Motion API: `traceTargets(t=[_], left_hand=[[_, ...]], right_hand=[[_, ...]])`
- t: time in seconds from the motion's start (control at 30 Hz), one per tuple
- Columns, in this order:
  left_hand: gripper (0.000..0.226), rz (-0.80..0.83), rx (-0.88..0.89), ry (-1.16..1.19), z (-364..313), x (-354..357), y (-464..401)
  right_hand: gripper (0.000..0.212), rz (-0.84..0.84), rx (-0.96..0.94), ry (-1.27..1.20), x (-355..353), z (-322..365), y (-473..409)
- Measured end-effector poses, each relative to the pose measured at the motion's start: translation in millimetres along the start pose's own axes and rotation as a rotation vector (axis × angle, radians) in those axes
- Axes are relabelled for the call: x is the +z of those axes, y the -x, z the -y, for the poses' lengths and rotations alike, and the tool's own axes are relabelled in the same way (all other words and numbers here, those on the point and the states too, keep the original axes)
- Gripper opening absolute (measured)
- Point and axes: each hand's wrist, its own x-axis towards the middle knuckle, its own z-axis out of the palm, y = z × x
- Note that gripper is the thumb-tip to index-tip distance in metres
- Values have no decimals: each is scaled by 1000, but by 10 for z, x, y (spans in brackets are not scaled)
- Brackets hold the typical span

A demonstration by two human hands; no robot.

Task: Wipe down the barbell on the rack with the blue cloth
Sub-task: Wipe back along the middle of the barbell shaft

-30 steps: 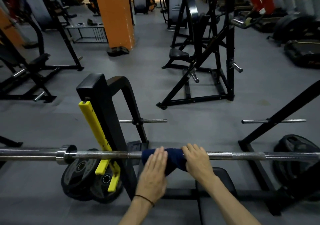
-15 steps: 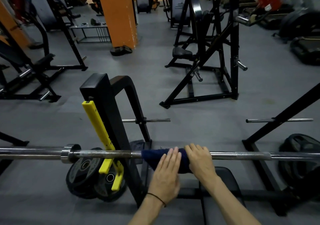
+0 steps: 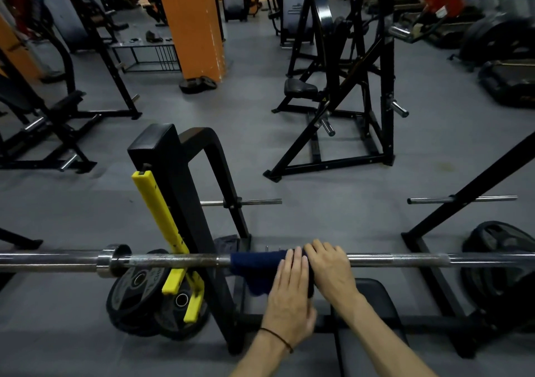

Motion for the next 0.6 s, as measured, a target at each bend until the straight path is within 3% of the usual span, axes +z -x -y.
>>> traceTargets(t=[0.13, 0.27, 0.4, 0.43, 0.53, 0.6], left_hand=[[97, 26, -6, -70, 560, -157, 197], [88, -65, -167, -107, 1218, -261, 497], [95, -62, -434, -56, 904, -158, 258], [100, -39, -430, -10, 667, -122, 137], [102, -14, -149, 61, -34, -11, -88], [99, -11, -33, 63, -103, -14, -104]], right_hand=[[41, 42, 14, 11, -30, -25, -18], [34, 47, 9, 7, -30, -2, -2], [35, 65, -45, 17, -60, -63, -52], [35, 67, -64, 24, -55, -87, -69], [35, 119, -76, 27, -10, -127, -110], [33, 188, -97, 46, -38, -132, -133]])
